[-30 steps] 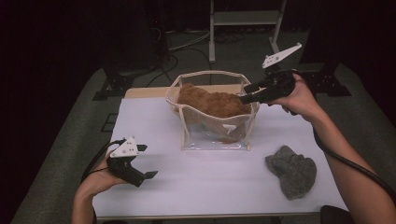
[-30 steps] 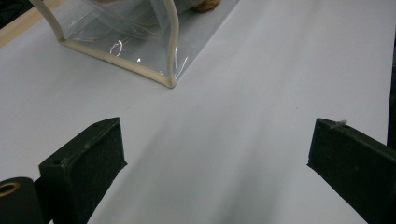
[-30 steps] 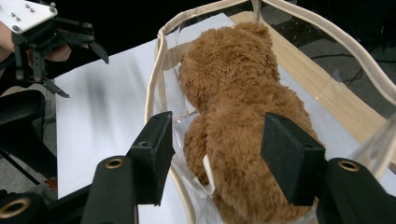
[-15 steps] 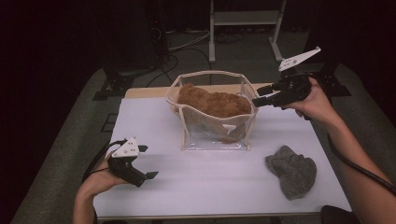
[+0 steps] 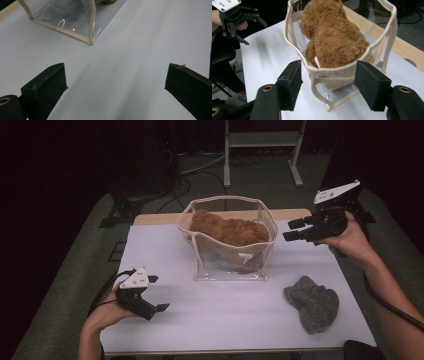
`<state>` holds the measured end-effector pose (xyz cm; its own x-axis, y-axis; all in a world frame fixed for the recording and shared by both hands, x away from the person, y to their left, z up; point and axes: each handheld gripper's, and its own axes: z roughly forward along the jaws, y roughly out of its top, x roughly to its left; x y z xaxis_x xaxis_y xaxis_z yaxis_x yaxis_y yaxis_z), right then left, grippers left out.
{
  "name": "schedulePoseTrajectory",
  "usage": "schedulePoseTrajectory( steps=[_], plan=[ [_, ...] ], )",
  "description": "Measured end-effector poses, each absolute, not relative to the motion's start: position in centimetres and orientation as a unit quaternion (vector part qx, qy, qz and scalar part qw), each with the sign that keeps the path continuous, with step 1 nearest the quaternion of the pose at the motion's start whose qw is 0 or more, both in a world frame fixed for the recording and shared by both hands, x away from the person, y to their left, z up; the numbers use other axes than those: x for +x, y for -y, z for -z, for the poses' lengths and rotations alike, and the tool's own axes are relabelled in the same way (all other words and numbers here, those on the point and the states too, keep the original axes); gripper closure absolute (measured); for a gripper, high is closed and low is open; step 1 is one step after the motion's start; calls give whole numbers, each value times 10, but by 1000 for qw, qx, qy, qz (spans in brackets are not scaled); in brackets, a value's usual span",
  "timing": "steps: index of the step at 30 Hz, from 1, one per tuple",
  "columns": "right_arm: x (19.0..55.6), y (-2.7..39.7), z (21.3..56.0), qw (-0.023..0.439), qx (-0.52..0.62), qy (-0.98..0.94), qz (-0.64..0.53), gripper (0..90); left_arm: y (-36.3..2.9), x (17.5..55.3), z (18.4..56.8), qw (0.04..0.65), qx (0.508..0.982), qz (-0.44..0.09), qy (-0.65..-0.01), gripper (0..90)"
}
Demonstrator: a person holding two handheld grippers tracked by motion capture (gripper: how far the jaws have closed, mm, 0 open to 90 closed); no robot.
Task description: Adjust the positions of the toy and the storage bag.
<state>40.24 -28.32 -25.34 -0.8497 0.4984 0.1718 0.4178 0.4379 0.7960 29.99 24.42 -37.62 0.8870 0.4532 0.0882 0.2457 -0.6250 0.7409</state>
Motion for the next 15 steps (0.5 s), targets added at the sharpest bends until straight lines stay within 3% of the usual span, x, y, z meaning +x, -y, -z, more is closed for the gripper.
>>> schedulePoseTrajectory(
  steps=[15],
  plan=[
    [395, 313, 288, 28, 304, -836, -457, 345, -244, 301, 378, 384, 892, -134, -199, 30]
  ],
)
